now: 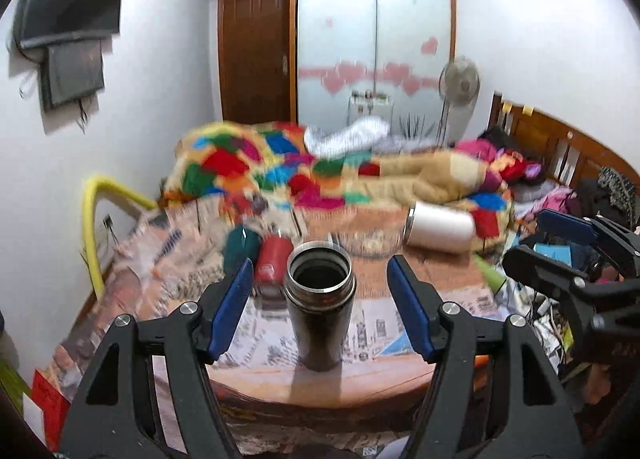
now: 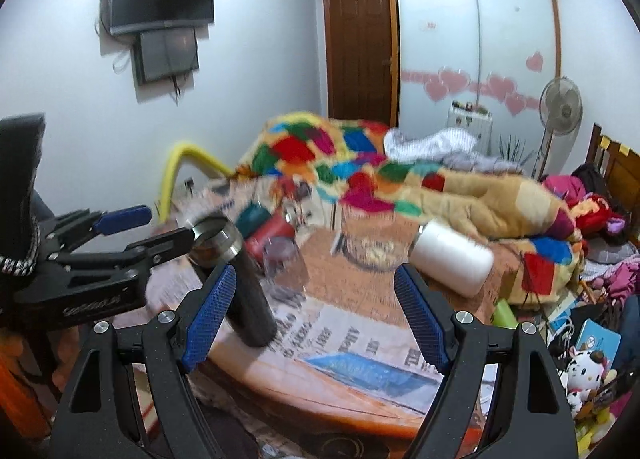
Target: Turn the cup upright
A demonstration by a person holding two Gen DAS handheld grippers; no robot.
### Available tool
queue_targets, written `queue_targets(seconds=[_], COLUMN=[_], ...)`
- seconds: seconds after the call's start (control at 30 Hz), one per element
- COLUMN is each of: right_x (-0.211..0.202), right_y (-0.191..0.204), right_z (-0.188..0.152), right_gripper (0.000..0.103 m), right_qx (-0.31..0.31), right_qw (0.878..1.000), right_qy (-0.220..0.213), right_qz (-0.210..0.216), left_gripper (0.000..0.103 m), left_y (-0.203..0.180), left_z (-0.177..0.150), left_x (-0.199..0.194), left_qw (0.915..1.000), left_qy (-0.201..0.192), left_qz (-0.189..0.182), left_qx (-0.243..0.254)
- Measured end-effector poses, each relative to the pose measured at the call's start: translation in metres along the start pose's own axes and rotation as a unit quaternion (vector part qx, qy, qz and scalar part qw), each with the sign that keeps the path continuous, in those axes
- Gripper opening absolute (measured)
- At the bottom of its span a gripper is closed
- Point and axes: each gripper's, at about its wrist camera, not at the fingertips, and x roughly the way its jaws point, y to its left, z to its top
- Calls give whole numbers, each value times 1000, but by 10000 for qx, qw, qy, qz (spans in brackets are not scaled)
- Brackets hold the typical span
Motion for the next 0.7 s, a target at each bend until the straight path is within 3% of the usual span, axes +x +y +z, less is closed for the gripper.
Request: queue_targets(seconds=[0.17, 0.37, 0.5, 0.6, 0.7], right_x=[-49, -99, -112, -117, -118], right_y=[14, 31, 40, 46, 50], right_z=[14, 18, 17, 14, 10], right_gripper=[79, 80, 84, 88, 95], right_qx=[66, 138, 129, 110, 132], right_qw=[9975, 9886, 9841, 9819, 9819], right_qy=[-698, -1490, -1769, -1889, -1887], right_qz=[89, 155, 95, -30, -58], left_gripper=[70, 81, 96, 103, 103], left_y=[0, -3, -7, -7, -5], left_z=[11, 9, 4, -1, -5], left_x=[-65, -122, -141, -148, -151], left_qw=[9969, 9882, 9829, 9810, 9804], left_qy=[-790, -1528, -1824, -1906, -1911], left_qz=[39, 58, 249, 354, 464], left_qx=[-27, -38, -8, -28, -71])
